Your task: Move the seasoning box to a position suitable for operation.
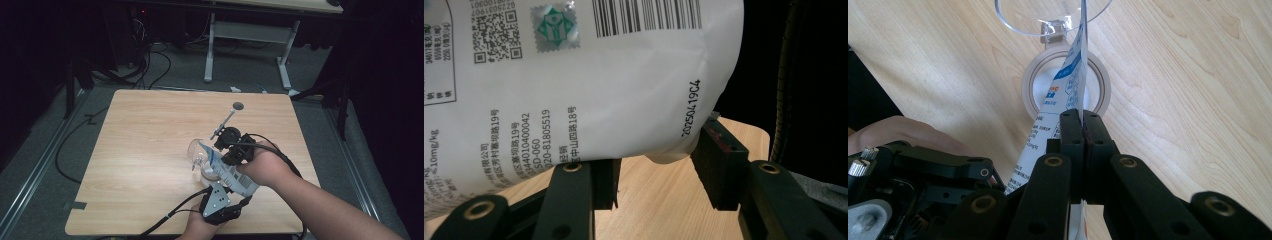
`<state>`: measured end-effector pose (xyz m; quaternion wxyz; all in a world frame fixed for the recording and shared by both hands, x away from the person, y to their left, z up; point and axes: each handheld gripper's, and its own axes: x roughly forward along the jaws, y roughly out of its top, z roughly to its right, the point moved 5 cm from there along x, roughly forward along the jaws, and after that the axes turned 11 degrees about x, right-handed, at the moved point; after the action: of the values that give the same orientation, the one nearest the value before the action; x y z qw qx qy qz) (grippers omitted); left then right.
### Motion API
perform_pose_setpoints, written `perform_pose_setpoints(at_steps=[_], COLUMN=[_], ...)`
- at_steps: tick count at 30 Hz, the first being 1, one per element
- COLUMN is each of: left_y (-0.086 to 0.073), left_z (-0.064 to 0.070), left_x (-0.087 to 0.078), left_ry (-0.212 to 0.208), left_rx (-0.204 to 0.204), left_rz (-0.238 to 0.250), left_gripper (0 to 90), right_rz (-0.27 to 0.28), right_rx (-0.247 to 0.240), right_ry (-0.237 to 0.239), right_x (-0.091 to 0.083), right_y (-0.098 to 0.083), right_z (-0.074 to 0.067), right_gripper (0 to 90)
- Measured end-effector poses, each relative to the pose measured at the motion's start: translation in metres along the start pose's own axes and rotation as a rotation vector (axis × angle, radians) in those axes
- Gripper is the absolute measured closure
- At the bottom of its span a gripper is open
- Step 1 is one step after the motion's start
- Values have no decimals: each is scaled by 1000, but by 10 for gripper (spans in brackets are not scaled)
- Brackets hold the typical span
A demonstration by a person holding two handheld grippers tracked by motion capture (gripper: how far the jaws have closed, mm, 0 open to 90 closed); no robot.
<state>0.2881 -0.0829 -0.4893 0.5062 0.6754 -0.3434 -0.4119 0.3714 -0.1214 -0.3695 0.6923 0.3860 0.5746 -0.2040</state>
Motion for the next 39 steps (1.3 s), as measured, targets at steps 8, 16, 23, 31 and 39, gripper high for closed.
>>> perform_pose_setpoints(at_steps=[8, 16, 23, 31, 39], left_y=[2, 3, 3, 2, 2], left_z=[0, -1, -1, 0, 0], left_x=[3, 3, 2, 2, 3], left_ry=[-4, -4, -4, -4, -5], left_rx=[-1, 2, -1, -1, -2], left_rz=[-5, -1, -1, -1, -2], left_gripper=[560, 562, 559, 557, 558], right_rz=[-4, 1, 2, 3, 4], right_rx=[2, 10, 10, 6, 6], right_ry=[-1, -3, 0, 3, 0], right_x=[1, -2, 0, 2, 2], right_y=[-1, 0, 2, 1, 1], right_z=[2, 4, 3, 3, 4], right_gripper=[898, 898, 898, 898, 898])
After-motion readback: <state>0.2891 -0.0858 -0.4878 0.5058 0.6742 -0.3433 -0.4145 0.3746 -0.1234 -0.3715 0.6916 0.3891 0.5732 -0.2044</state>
